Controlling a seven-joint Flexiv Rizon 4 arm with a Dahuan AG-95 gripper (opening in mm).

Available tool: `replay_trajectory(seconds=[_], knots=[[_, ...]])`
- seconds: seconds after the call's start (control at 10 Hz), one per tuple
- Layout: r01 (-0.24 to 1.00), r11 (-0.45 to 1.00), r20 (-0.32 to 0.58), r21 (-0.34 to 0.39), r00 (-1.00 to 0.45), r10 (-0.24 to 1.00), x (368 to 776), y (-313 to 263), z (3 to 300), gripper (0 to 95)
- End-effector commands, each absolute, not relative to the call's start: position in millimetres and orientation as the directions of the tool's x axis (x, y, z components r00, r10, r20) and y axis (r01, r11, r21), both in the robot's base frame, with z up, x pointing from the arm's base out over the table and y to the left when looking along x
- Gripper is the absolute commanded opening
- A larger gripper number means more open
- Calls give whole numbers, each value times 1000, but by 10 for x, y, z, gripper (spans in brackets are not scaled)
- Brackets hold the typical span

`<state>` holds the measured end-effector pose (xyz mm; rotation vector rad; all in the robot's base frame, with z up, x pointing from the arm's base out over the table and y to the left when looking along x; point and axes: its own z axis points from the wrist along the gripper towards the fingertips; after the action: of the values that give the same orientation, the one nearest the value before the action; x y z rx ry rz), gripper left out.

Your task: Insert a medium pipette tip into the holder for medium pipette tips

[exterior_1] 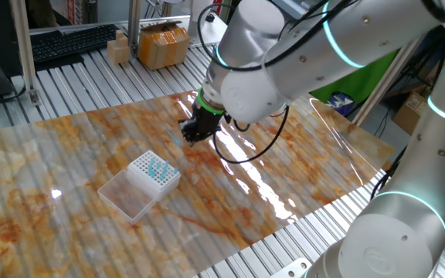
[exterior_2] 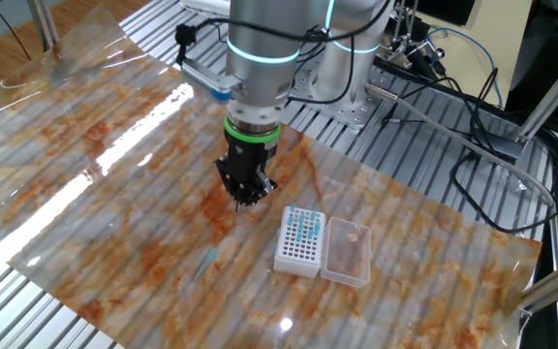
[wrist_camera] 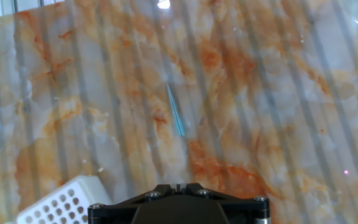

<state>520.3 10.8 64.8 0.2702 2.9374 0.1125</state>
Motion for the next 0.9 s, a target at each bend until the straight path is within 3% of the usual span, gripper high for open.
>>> replay_trajectory(seconds=[0.1,0.9], knots=[[175,981,-179,88,-966,188,5196,95,594,0],[172,981,-182,88,-966,185,5199,73,358,0]])
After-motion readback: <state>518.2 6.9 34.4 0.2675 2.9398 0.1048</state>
